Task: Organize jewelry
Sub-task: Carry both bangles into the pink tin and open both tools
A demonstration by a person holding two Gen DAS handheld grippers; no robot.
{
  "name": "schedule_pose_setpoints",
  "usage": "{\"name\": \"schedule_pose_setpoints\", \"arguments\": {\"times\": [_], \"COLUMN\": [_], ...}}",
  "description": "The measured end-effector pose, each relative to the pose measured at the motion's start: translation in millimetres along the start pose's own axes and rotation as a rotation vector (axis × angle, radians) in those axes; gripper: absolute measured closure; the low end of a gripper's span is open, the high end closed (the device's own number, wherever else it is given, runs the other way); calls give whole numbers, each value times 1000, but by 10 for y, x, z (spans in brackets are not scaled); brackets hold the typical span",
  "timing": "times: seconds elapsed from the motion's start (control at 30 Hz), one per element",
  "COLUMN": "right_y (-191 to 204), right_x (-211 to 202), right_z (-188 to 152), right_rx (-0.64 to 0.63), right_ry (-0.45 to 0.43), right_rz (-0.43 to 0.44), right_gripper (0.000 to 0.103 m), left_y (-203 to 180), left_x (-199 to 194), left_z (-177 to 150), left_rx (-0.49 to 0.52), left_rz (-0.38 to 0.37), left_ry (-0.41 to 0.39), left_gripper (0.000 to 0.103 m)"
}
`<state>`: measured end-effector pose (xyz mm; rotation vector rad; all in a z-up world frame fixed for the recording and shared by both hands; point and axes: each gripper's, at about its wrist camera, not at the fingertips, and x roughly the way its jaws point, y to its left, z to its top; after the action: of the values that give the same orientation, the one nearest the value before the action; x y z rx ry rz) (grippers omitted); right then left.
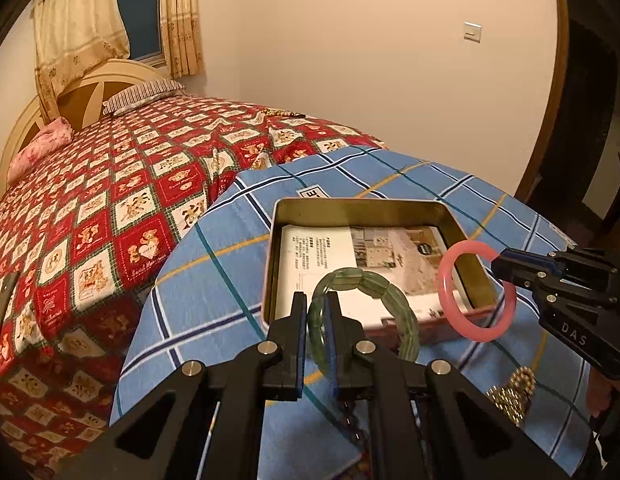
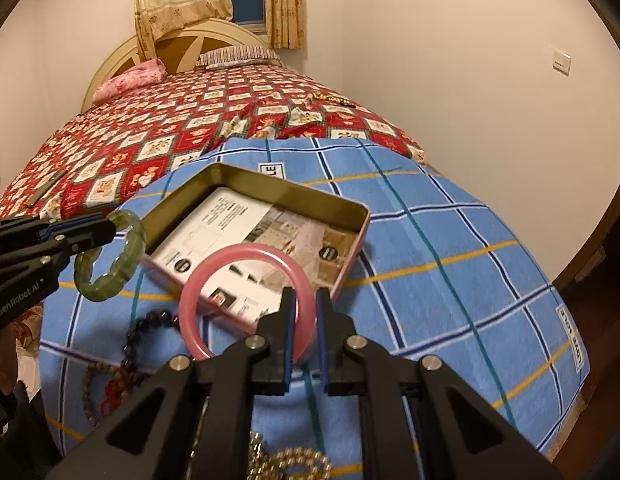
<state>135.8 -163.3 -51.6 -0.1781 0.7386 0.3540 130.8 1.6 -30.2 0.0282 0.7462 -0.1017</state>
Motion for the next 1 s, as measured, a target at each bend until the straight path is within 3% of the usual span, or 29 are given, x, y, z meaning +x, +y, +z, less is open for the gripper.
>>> {"name": "schedule_pose_setpoints", "arguments": {"times": [0.37, 1.0], "right_y": [6, -33], "right_x": [339, 685], "right_z": [306, 307], "right_rx": [-32, -39], "right_ry": [24, 76], "right_rz": [-47, -96], "right_gripper": [91, 91], "left_y": [5, -2], "left_x": [362, 799], "left_z": [247, 311], "left_rx": [26, 58], "left_rz": [29, 64], "left_ry": [26, 86], "left_gripper": [95, 95]}}
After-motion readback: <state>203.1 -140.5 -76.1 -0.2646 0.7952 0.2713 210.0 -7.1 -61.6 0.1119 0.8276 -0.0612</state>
